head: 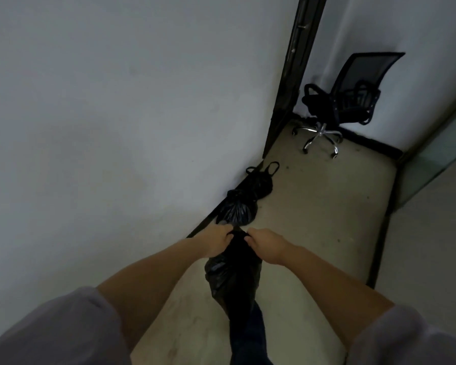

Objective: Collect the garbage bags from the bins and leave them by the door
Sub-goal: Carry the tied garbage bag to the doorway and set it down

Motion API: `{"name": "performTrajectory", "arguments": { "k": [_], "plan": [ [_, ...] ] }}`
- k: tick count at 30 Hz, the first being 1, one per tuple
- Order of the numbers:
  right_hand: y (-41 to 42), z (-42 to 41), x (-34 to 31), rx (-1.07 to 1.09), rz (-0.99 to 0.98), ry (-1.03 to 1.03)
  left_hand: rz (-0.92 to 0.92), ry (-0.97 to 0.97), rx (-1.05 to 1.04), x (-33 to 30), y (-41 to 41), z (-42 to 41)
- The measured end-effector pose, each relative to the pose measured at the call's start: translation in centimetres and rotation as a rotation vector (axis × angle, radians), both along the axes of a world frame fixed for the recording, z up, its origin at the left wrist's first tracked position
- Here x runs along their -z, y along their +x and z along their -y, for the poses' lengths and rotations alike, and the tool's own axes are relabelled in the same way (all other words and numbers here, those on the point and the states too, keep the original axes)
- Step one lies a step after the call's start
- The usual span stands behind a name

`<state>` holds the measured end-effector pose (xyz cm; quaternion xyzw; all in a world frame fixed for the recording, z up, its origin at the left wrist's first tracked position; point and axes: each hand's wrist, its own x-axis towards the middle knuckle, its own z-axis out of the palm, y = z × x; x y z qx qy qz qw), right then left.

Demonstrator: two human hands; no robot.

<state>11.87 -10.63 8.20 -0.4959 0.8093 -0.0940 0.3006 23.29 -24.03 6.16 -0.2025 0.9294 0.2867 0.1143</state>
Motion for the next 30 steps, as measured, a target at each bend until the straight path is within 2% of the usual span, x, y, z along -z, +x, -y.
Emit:
{"name": "performTrajectory", "arguments": {
  "k": [8,14,16,21,24,30],
  "plan": [
    [-11.2,12.0,7.0,-0.045,0.140,0.010,0.099,-0.018,-0.155,6.0,-12.1,11.1],
    [-15.4,19.5,15.9,-0.043,0.232,0.102,0.263,0.020,-0.153,13.3,-15.2,18.1],
    [-16.0,22.0,19.6,-0.067,0.224,0.100,0.308,-0.127,-0.087,16.4,-15.6,20.9],
    [-17.1,27.1,29.4,-0.139,0.188,0.105,0.306,-0.736,0.100,21.9,-16.4,28.2],
    [-17.7,29.4,35.0,-0.147,0.147,0.051,0.296,-0.974,0.144,25.1,-15.3,32.8],
    [-18.6,32.7,45.1,-0.174,0.043,-0.126,0.074,-1.415,0.369,30.5,-12.5,37.9]
  ]
}}
